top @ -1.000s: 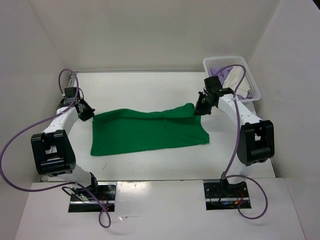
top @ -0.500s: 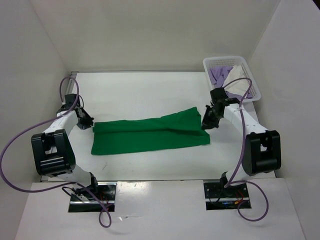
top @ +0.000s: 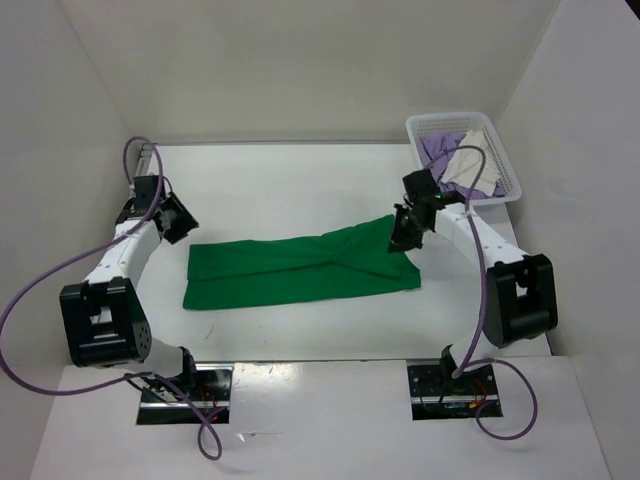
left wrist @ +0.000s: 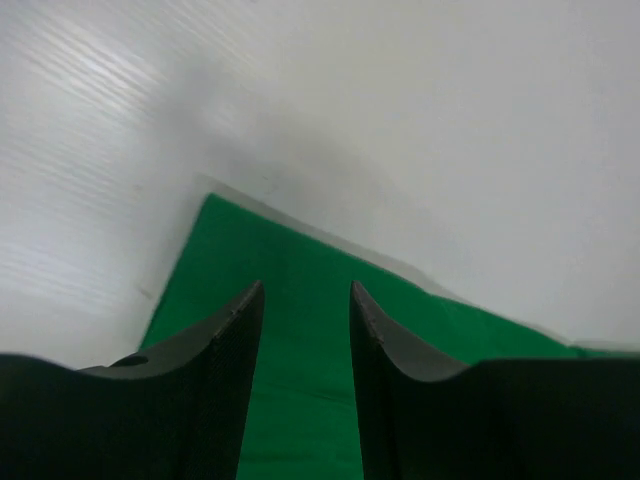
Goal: Fold and stack the t-shirts
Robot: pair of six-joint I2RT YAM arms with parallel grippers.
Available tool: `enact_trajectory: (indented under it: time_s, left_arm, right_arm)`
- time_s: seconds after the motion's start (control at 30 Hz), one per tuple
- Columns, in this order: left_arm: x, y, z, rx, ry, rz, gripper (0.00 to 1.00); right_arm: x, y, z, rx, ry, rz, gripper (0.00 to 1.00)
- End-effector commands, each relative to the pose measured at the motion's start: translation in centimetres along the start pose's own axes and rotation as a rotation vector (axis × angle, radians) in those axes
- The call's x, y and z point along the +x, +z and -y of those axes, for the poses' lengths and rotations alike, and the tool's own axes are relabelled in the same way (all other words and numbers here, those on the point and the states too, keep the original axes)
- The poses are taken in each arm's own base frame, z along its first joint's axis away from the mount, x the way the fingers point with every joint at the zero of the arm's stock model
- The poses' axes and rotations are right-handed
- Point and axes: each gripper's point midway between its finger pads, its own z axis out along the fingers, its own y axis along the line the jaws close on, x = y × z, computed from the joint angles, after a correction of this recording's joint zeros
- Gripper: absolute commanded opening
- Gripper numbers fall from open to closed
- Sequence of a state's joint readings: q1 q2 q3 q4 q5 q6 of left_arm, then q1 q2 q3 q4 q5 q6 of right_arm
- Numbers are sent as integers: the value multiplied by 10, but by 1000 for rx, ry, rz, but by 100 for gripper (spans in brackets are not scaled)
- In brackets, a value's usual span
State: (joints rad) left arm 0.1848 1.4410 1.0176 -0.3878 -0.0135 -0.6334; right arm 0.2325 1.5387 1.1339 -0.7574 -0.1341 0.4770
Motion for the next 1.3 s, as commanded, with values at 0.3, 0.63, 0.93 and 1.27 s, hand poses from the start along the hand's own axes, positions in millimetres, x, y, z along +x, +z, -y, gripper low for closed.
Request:
enact_trajectory:
  time_s: [0.3, 0.63, 0.93, 1.27]
  left_arm:
    - [72, 45, 33, 73, 75, -210, 47]
    - [91, 81, 9, -11, 67, -288, 47]
    - [79, 91, 17, 1, 28, -275, 47]
    - [67, 97, 24, 8, 21, -247, 47]
  right_arm:
    - [-44, 65, -110, -150, -167, 107, 50]
    - [-24, 90, -103, -68, -205, 58, 47]
    - [7, 78, -89, -39, -228, -19, 9]
    - [101, 58, -100, -120, -262, -235, 14]
